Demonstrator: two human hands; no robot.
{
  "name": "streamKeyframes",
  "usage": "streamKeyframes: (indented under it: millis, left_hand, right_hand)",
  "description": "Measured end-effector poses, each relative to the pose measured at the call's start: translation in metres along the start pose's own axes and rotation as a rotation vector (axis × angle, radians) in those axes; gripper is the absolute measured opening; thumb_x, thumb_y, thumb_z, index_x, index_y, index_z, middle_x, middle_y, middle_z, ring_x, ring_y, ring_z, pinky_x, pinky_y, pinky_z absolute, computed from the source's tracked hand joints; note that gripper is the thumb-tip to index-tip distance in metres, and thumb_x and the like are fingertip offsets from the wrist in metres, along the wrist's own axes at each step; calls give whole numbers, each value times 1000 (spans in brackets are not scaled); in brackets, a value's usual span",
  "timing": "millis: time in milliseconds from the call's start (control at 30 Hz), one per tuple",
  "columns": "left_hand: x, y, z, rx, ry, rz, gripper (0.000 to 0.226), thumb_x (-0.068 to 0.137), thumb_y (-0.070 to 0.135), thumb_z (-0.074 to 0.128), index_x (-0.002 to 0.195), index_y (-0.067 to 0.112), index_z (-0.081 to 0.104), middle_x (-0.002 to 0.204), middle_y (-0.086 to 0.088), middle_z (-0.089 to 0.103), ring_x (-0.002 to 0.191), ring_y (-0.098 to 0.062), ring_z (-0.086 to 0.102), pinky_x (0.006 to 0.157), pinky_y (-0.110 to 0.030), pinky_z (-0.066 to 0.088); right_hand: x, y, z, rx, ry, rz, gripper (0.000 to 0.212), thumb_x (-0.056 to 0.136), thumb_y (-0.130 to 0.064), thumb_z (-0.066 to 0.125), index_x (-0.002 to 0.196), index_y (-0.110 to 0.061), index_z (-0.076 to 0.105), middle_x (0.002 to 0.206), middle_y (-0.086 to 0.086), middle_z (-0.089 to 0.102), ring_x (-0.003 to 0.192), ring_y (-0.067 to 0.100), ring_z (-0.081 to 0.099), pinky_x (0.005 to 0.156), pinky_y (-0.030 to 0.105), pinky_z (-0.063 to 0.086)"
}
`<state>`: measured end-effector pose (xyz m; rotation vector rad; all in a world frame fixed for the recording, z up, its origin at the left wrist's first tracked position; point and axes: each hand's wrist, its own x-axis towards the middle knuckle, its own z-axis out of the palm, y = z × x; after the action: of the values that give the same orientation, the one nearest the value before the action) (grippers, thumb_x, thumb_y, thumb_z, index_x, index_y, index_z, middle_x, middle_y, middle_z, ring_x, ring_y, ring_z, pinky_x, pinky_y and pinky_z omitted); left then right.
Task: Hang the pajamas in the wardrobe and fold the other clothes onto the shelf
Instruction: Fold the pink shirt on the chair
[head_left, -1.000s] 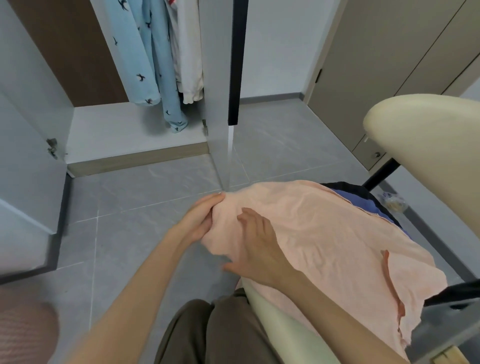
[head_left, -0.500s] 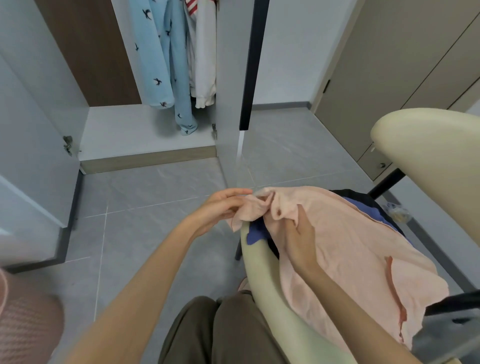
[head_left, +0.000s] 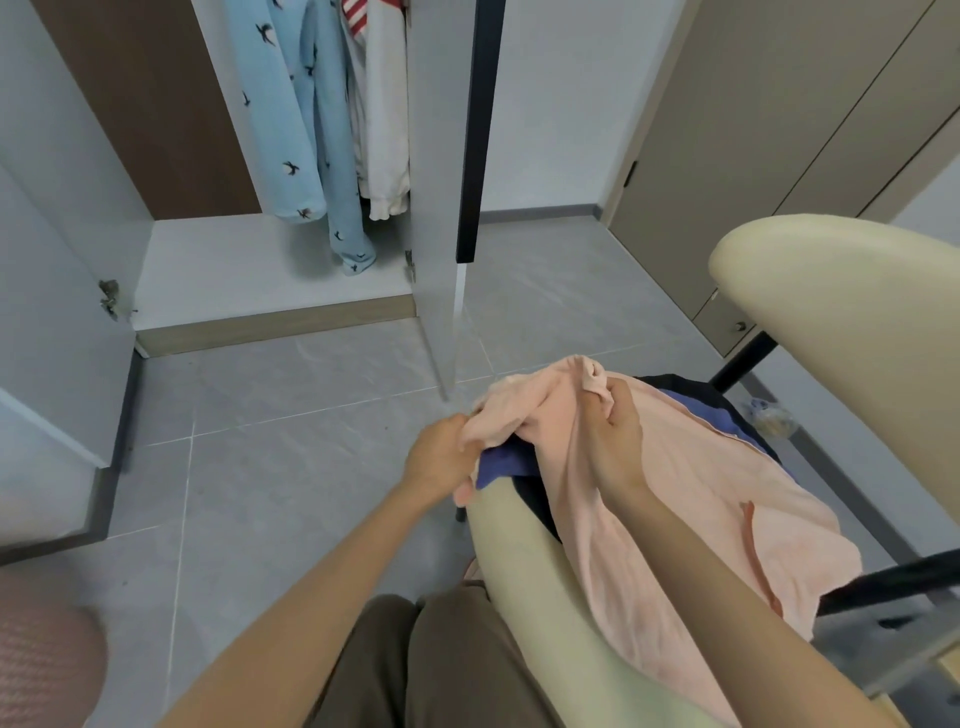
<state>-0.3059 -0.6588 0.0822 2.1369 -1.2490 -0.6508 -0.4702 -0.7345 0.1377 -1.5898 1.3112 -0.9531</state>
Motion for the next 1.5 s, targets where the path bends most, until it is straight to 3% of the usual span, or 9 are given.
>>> streamKeyframes:
  millis: [300,500,633,800,1000,1133,1233,1333,1500]
  left_hand:
    - [9,-11,-49,33,302,-101,33,98,20,34,117,23,61,87,-10,70,83,-33,64,71,-35,49]
    - [26,-16,-71,-757,176,-360,33,96,-1,33,116,4,59,114,-18,63,88,-22,59,74,-31,53]
    - [33,-18,-78,-1006,124,-426,29,96,-4,38,117,1,58,103,-10,62,97,-18,56,82,-24,48]
    - [43,-22,-70,-1024,145,-417,31,92,-2,49,121,-3,59,96,-7,61,78,-12,54,78,-23,47]
    - [51,-22,-55,-1066,170,-373,53,86,-10,55,131,17,54,126,-14,57,91,-19,60,79,-27,52]
    - [58,-14,-49,-1203,177,-393,75,82,-15,49,141,30,38,141,-2,41,108,-24,57,78,-33,53]
    - [62,-3,-41,-1024,250,-304,66,88,-4,52,143,29,36,145,5,40,121,-19,51,99,-37,46]
    - [54,17,-23,-811,227,-81,50,94,12,52,142,21,37,130,13,50,105,6,55,83,-4,44]
    - [23,28,43,-382,-96,238,44,97,0,41,140,7,39,136,-11,50,103,-15,56,81,-5,36]
  right_hand:
    - [-10,-4,3,30,-100,-84,34,101,-36,40,75,-15,45,61,-13,46,60,-1,40,57,14,34]
    - [-37,-9,14,-74,-621,-170,29,94,-22,57,70,-38,53,65,-22,51,63,-2,46,64,17,38]
    - [-45,0,24,-354,-953,-163,39,81,-10,56,107,-36,69,115,-24,64,109,-8,53,85,1,35]
    - [-36,4,25,-387,-750,-272,37,85,-4,54,115,-22,68,123,-10,63,114,2,52,90,-6,24]
    - [-21,19,19,-478,-642,-256,34,89,-7,54,119,-21,65,131,-2,57,125,14,47,107,21,30]
    - [-16,30,9,-419,-542,-174,32,89,-6,54,112,-24,66,125,-5,59,120,12,49,101,17,32]
    - [-13,35,-2,-342,-469,-109,32,88,-4,54,105,-28,65,117,-12,56,115,8,48,91,5,31]
    - [-11,38,-13,-282,-352,-78,31,88,-1,53,103,-24,66,109,-14,56,110,7,49,85,2,33]
    - [-9,46,-29,-235,-136,-14,32,86,2,51,108,-19,65,110,-8,60,105,13,53,90,20,38]
